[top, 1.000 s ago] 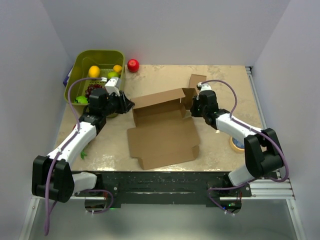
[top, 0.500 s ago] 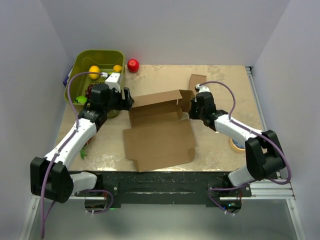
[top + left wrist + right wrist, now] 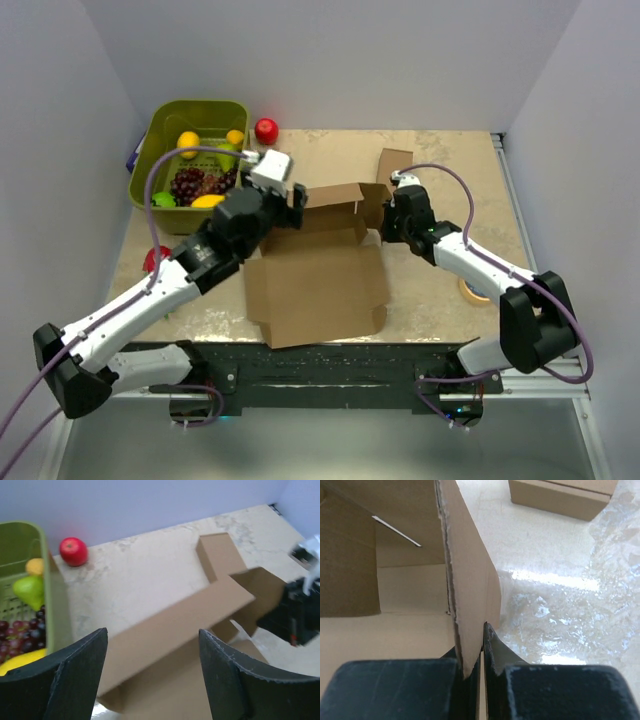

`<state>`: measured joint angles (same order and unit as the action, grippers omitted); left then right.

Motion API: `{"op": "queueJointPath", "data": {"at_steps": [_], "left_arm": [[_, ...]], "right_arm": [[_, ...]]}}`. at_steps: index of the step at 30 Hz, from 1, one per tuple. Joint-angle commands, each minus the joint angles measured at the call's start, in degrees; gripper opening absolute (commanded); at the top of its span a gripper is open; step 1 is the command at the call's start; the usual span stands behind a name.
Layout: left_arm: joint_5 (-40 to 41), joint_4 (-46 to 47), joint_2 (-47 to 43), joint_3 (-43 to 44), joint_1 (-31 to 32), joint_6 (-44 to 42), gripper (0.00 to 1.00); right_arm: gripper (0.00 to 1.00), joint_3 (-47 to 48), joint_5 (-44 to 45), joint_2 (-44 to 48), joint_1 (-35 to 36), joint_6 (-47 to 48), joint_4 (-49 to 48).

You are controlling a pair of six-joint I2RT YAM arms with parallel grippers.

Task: Fold the paper box

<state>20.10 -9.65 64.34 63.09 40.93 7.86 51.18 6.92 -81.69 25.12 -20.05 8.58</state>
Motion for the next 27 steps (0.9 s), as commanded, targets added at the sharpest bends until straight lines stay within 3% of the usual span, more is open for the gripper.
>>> {"op": "queueJointPath", "data": {"at_steps": [1,2,5,9,15,23,27], "left_arm": [[13.2,6.0,0.5,-5.2,13.1,1.7,0.75],[13.0,7.8,1.0,-6.2,18.1,2.0,0.75],[8.4,16.7,6.4,-11.8,23.8,5.5,0.73],[0.2,27.5,14.2,-17.6,24.5,11.4,0.69],[-9.6,40.8,28.5,-16.1,24.8,16.1,0.66],[-10.1,46.7,40.9,-14.7,25.0,17.9,0.65],[-11.5,48.1,45.3,-15.9,25.0,19.6,0.54]], "right_arm": [[0.00,2.2,3.4,0.4,0.1,-1.4,1.6],[0.00,2.3,4.1,0.0,-0.1,-1.7,1.7],[0.00,2.3,4.5,-0.5,-0.2,-3.0,2.2],[0.00,2.0,3.9,-1.5,-0.5,-3.9,2.0],[0.00,1.5,3.0,-2.6,-0.5,-4.7,1.4],[0.00,2.2,2.5,-1.8,-0.5,-4.6,2.4],[0.00,2.7,1.8,-1.1,-0.6,-4.8,3.4]]}}
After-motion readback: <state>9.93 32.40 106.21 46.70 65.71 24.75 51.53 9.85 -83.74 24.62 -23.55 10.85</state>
